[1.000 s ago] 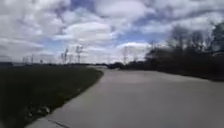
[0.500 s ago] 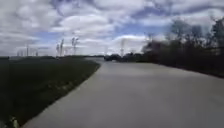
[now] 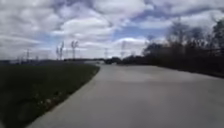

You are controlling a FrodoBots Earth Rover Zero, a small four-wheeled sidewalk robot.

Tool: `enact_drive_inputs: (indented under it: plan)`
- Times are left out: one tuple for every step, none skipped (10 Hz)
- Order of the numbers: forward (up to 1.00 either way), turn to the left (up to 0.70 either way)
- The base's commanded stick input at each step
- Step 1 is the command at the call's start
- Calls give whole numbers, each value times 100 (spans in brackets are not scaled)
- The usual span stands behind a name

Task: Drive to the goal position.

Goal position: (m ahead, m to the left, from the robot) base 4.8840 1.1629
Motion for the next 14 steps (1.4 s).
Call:
enact_drive_inputs:
  plan:
    - [91, -1]
    - [91, -2]
    - [91, -11]
    - [91, -33]
    - [91, -30]
    - [91, -26]
    - [91, -23]
    - [91, -19]
    - [91, -16]
    - [91, -12]
    - [91, -9]
    - [91, -5]
    - [91, -1]
    - [91, 0]
